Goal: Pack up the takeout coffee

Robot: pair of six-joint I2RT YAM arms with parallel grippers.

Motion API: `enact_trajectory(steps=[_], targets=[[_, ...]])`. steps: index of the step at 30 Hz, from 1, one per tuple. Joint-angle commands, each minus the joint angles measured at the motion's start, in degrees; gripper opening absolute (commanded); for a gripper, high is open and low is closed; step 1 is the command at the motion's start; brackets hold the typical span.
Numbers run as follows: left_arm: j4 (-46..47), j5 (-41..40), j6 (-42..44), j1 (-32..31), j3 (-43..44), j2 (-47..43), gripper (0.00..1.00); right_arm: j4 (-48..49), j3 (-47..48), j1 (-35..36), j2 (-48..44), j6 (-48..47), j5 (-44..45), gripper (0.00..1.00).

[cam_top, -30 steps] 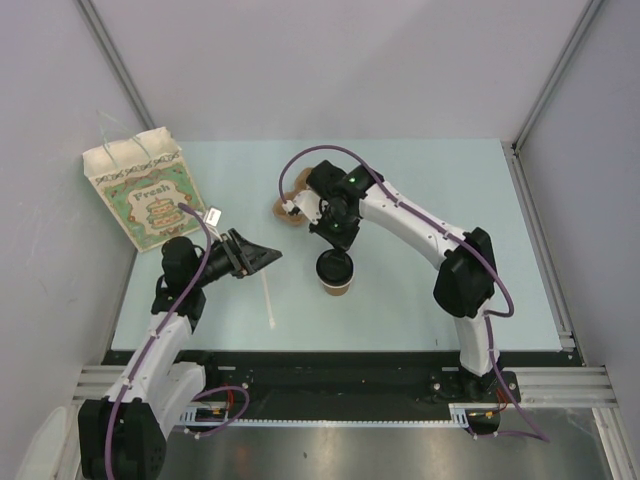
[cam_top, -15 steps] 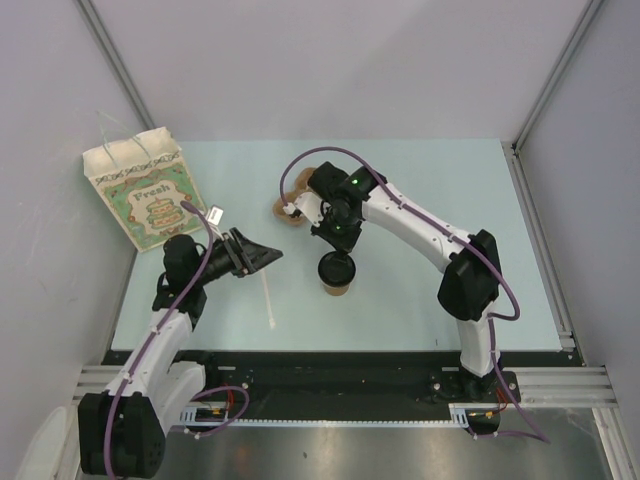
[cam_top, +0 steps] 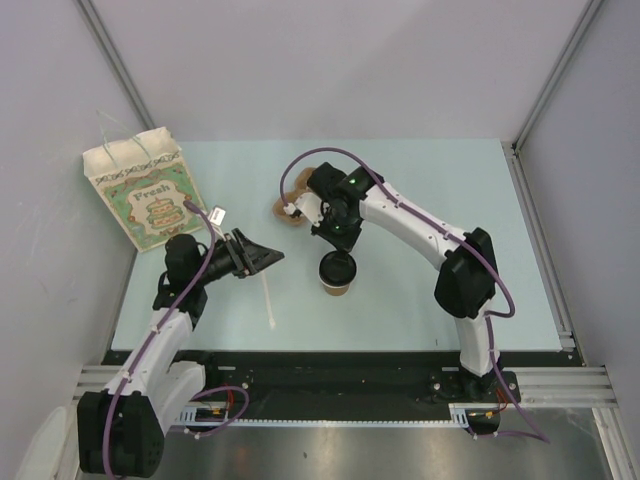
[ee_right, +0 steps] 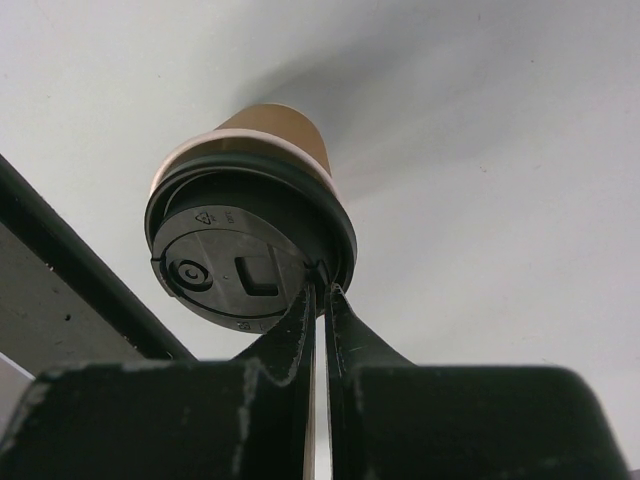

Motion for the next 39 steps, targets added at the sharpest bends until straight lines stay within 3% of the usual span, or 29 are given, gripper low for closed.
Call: enact_trajectory(steps=[1,14,20,23,32,39], targets=[[0.8,-0.1,1.5,-0.4,2.4,0.3,0.7,-0.7,3.1,-0.2,1.2,-0.3,0.6,0.0],[0.4,-0.2,2.0,-0.8,1.9,0.3,0.7,-1.1,4.6,0.2,3.1,-0.2,-0.2,0.0],[0.6,-0.2,2.0,-1.2,1.9,0.7,0.7,-1.6,4.3,0.2,3.4,-0.5,-0.4,0.06],[0.8,-0.2,2.0,-1.5,1.9,0.8,0.7,-1.7,4.9,-0.2,3.2,-0.3,-1.4,0.0],[0.4,-0.5,2.6,-1.6,2.0,1.0,0.7,-2.1,6.1,-2.3,-0.3,0.0,-6.2,0.0],[1.0,-0.8,2.3,-2.1,2.4,1.9,0.7,-2.1,2.8,-0.6,-2.3,-0.6,-4.9,0.0]])
